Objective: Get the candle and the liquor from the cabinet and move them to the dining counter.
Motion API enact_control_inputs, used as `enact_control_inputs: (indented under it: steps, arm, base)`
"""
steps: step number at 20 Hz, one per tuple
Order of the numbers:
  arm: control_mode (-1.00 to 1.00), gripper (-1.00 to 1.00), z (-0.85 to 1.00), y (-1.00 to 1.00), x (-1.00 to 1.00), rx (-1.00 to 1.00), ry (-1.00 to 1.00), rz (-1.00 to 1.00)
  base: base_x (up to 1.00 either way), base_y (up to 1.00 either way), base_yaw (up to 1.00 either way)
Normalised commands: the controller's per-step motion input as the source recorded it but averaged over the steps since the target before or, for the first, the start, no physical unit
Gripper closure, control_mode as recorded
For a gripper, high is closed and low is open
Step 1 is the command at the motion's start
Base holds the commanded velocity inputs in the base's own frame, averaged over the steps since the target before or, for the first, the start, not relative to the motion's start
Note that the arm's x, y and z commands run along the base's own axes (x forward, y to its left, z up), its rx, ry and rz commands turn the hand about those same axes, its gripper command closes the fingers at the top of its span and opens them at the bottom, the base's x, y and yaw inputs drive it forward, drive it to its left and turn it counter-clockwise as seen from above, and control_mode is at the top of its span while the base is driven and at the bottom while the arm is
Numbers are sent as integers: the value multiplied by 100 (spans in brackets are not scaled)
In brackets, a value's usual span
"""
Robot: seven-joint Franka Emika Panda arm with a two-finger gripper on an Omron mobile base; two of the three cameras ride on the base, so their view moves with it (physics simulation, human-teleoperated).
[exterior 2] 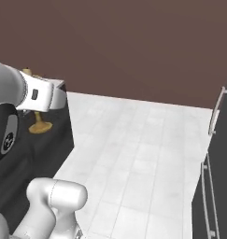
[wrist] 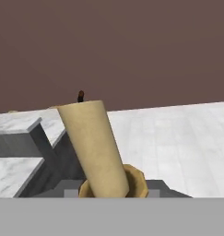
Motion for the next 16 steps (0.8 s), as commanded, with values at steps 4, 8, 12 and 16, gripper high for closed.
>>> enact_control_inputs:
  steps: [4,8,12,16]
  arm:
    - [100,100,0,0,0,0,0,0]
    - [100,100,0,0,0,0,0,0]
    - [100,100,0,0,0,0,0,0]
    - [100,100,0,0,0,0,0,0]
  base:
    - [100,18,0]
    - [100,6,0]
    - [100,0,0]
    - [100,0,1]
